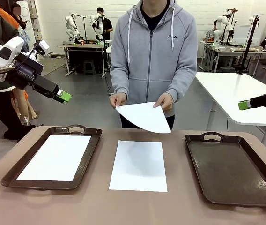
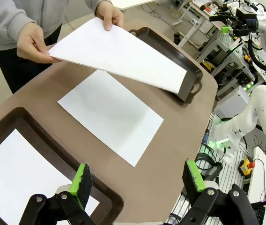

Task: Sort the A4 documents.
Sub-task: Receive the A4 Paper.

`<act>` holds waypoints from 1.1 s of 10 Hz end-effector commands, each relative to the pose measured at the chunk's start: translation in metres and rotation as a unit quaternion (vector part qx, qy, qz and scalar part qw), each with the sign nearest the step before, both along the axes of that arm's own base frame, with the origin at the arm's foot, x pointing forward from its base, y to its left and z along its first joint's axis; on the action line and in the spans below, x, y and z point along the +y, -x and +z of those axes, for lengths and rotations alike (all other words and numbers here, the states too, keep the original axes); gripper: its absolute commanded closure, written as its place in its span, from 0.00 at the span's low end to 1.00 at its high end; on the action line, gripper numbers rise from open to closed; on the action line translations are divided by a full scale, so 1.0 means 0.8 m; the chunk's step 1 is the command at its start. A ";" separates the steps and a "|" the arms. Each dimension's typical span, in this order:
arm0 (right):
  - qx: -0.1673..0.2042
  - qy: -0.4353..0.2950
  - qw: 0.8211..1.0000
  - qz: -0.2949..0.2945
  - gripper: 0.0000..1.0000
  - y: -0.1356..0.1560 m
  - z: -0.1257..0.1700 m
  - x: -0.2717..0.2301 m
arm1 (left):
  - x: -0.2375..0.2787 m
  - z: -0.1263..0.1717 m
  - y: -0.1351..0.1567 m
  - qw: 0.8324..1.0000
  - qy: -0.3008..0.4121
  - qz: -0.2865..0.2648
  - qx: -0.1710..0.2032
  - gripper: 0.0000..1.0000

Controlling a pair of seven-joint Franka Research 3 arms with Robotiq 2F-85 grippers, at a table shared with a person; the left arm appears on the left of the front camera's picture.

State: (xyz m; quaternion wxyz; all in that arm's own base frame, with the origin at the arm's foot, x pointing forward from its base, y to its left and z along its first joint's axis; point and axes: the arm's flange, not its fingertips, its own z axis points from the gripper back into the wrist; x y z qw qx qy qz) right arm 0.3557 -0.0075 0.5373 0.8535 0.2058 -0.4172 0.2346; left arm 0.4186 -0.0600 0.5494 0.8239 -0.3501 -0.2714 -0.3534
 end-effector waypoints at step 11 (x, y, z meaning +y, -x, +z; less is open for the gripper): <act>-0.001 -0.002 1.000 0.006 0.00 -0.001 -0.002 -0.001 | 0.001 0.000 0.001 1.000 -0.004 -0.003 0.000 0.00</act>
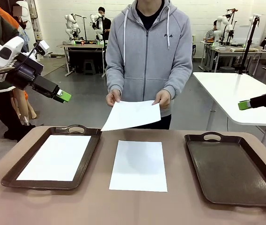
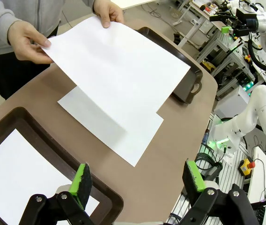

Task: Sort the A4 documents.
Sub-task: Receive the A4 Paper.

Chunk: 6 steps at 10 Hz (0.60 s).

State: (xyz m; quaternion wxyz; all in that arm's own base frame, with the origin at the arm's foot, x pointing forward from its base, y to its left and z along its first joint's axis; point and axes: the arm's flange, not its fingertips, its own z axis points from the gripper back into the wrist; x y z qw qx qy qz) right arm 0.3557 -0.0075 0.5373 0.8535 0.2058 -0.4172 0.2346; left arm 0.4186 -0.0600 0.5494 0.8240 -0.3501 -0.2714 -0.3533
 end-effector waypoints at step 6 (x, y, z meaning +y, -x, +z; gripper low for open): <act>-0.001 -0.002 1.000 0.006 0.00 -0.001 -0.002 -0.001 | 0.001 0.000 0.001 1.000 -0.004 -0.004 0.000 0.00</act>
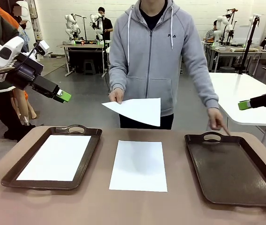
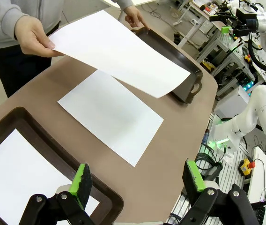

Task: Sort the A4 documents.
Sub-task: Receive the A4 Paper.

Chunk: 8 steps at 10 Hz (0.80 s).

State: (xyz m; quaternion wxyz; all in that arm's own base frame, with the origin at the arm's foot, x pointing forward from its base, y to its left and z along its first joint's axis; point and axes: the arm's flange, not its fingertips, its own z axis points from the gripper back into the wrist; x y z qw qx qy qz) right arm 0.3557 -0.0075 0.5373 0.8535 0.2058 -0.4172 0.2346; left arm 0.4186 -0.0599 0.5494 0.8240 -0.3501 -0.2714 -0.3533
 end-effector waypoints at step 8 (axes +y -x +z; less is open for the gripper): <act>-0.001 -0.002 1.000 0.006 0.00 -0.001 -0.002 -0.001 | 0.001 0.000 0.001 1.000 -0.004 -0.004 0.000 0.00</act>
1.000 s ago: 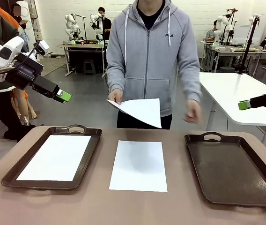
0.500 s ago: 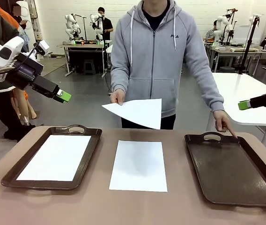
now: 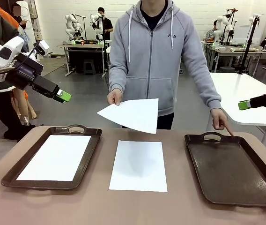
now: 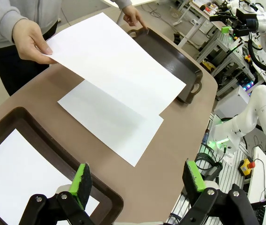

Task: Sort the A4 documents.
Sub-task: Receive the A4 Paper.

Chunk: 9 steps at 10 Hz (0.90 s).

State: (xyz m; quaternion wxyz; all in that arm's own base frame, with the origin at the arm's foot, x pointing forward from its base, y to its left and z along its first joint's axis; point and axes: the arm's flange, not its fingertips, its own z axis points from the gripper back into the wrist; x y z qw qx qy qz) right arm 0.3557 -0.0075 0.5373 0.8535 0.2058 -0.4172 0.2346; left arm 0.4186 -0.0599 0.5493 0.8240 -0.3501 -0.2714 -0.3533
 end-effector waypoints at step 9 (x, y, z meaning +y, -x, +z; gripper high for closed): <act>0.158 -0.097 0.982 -0.023 0.00 -0.077 -0.093 0.039 | 0.001 0.000 0.001 1.000 -0.004 -0.004 0.000 0.00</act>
